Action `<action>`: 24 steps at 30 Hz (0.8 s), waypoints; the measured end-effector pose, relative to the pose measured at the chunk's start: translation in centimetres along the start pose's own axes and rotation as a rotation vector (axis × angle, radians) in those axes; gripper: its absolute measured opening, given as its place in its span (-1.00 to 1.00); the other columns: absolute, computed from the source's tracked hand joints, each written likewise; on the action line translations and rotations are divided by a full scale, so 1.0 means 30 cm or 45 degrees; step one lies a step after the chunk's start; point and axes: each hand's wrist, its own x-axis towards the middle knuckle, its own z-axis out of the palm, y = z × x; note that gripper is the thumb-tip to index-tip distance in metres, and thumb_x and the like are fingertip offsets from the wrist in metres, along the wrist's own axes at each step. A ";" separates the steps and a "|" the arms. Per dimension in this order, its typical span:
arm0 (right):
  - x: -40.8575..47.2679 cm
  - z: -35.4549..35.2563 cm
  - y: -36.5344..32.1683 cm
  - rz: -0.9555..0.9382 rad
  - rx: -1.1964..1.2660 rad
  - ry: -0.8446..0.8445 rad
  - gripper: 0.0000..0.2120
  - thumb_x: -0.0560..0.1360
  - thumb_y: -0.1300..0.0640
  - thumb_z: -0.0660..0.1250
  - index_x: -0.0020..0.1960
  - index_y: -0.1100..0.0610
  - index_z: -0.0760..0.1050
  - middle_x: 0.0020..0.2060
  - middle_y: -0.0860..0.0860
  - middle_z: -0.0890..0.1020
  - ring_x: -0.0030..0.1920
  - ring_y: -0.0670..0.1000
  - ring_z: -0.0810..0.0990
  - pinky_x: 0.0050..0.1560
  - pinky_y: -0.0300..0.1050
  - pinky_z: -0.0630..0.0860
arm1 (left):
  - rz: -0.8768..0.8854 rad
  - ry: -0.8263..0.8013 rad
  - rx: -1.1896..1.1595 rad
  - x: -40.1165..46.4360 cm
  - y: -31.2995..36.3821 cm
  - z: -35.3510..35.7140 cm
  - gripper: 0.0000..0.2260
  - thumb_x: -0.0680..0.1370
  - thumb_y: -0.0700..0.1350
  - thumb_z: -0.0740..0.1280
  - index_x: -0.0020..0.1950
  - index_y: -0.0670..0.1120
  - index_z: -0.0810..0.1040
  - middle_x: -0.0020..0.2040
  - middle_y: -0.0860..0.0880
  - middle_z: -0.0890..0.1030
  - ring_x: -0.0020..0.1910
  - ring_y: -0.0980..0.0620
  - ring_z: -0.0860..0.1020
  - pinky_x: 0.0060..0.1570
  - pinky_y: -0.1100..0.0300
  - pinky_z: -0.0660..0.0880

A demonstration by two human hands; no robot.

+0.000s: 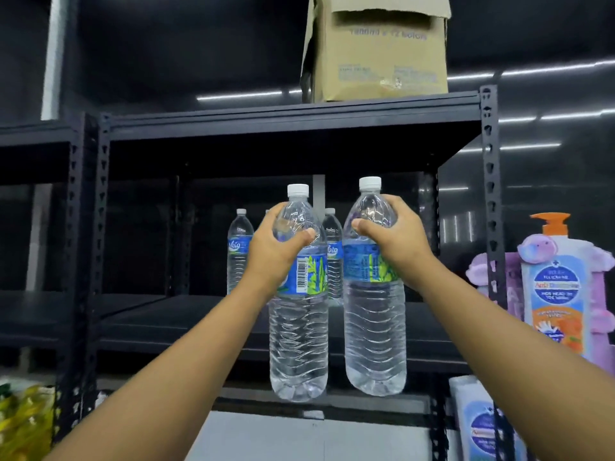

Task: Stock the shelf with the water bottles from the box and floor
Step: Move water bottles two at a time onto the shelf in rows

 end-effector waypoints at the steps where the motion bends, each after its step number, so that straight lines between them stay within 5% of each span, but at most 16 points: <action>1: 0.023 0.021 0.011 -0.006 0.004 0.003 -0.61 0.37 0.11 0.51 0.12 -0.07 0.44 -0.07 -0.05 0.62 -0.05 -0.01 0.64 0.00 -0.08 0.59 | 0.011 -0.009 -0.006 0.026 -0.009 -0.006 -0.37 0.29 0.09 0.48 0.33 0.00 0.45 0.09 0.00 0.64 0.06 0.00 0.63 0.15 -0.10 0.55; 6: 0.127 0.114 0.077 -0.017 -0.018 0.035 -0.59 0.37 0.09 0.51 0.16 -0.03 0.44 -0.07 -0.02 0.63 -0.06 0.01 0.64 -0.03 -0.07 0.59 | 0.007 -0.001 -0.020 0.152 -0.091 -0.038 -0.32 0.26 0.15 0.49 0.35 0.05 0.43 0.14 -0.05 0.61 0.11 -0.06 0.61 0.17 -0.14 0.53; 10: 0.187 0.169 0.130 -0.018 -0.014 0.054 -0.61 0.39 0.11 0.50 0.16 -0.02 0.45 -0.09 -0.03 0.63 -0.09 -0.02 0.63 -0.10 -0.14 0.56 | 0.040 -0.036 -0.029 0.231 -0.155 -0.057 -0.51 0.41 -0.04 0.49 0.31 0.04 0.46 0.07 -0.04 0.64 0.04 -0.04 0.64 0.13 -0.14 0.56; 19: 0.304 0.292 0.241 -0.009 -0.054 0.083 -0.64 0.39 0.08 0.50 0.12 -0.01 0.45 -0.10 -0.02 0.63 -0.12 -0.04 0.63 -0.20 -0.23 0.50 | 0.054 -0.070 -0.090 0.381 -0.316 -0.047 -0.42 0.26 0.17 0.46 0.26 0.14 0.47 0.09 -0.01 0.64 0.08 -0.02 0.63 0.14 -0.13 0.54; 24: 0.344 0.341 0.322 0.022 -0.090 0.081 -0.63 0.39 0.09 0.50 0.14 0.00 0.45 -0.09 -0.02 0.63 -0.12 -0.03 0.64 -0.23 -0.23 0.53 | 0.045 -0.102 -0.087 0.434 -0.404 -0.036 -0.43 0.36 0.05 0.46 0.35 0.01 0.43 0.08 -0.01 0.63 0.07 0.01 0.62 0.10 0.03 0.56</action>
